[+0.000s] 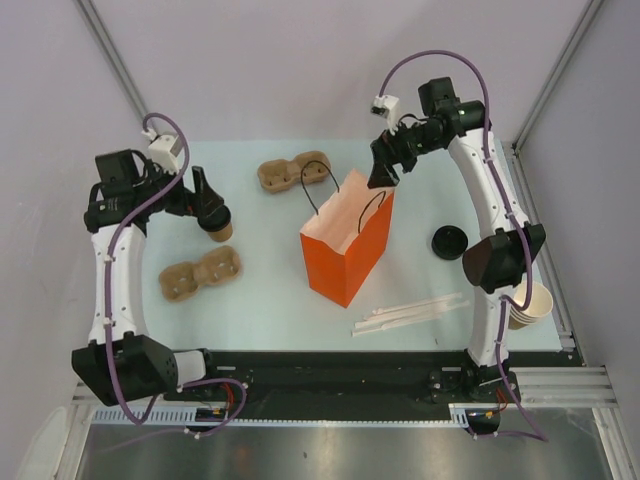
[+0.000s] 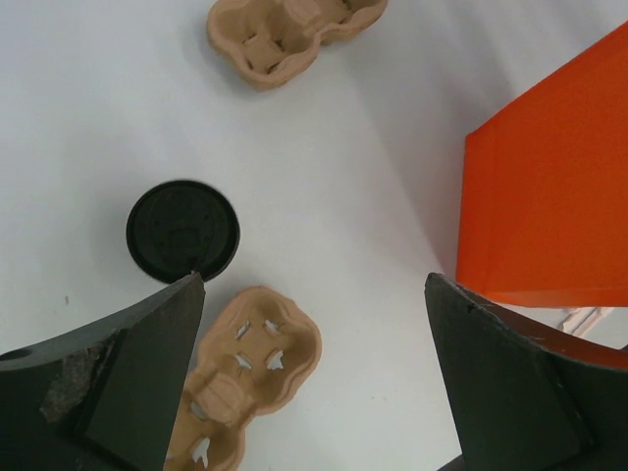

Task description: Pack the takeout coffee

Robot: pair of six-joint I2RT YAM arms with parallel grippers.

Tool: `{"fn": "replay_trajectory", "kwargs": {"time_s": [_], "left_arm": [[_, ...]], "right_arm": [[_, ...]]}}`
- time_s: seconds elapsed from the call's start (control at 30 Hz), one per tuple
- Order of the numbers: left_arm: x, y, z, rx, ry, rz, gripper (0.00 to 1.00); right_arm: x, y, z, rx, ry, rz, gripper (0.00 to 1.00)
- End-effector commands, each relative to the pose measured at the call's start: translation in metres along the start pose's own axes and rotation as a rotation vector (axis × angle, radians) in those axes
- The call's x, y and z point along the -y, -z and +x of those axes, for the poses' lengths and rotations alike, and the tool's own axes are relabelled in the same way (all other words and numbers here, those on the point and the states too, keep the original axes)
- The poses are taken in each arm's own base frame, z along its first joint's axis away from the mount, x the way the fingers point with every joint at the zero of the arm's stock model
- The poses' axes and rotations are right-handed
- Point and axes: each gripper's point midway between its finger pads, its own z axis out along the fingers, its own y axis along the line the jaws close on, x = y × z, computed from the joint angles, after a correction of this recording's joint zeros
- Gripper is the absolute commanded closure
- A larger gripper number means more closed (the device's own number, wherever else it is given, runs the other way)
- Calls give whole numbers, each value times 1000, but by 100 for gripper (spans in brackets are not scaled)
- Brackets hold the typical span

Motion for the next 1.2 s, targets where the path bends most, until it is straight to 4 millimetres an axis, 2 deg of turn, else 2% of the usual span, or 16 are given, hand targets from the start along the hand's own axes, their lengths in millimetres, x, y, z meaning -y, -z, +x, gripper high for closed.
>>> {"fn": "replay_trajectory", "kwargs": {"time_s": [0.0,0.13,0.23,0.27,0.33,0.37,0.43,0.47,0.57,0.7,0.73,0.9,1.1,1.17], "left_arm": [[-14,3,23,-33,111,3,1],[-31,5,44,-44,221,-40,0],[-53,9,59,-64,289,-142,0],[-60,12,65,-79,306,-183,0],[-71,17,81,-107,344,-222,1],[-74,20,90,-129,357,-237,1],[-89,27,114,-189,373,-309,2],[-94,29,126,-225,388,-334,3],[-113,42,166,-321,477,-388,9],[-126,54,211,-377,657,-403,19],[-131,60,219,-374,701,-415,23],[-138,64,256,-401,810,-458,34],[-145,58,278,-422,861,-485,52],[-147,54,280,-424,878,-471,54]], "right_arm": [[-18,10,-4,5,54,-17,2],[-17,0,4,-29,58,-2,8],[-11,-10,15,-73,49,20,18],[-9,-14,17,-77,43,24,28],[-7,-16,18,-81,38,28,40],[-6,-18,16,-75,40,25,52],[-10,-20,12,-62,44,11,66],[-12,-19,9,-48,54,6,79],[-21,-18,0,-15,82,-17,98],[-30,-19,-7,13,113,-38,100],[-31,-18,-8,18,120,-40,100],[-35,-20,-12,19,132,-40,100],[-35,-20,-14,16,134,-32,100],[-35,-21,-15,18,133,-30,100]]}}
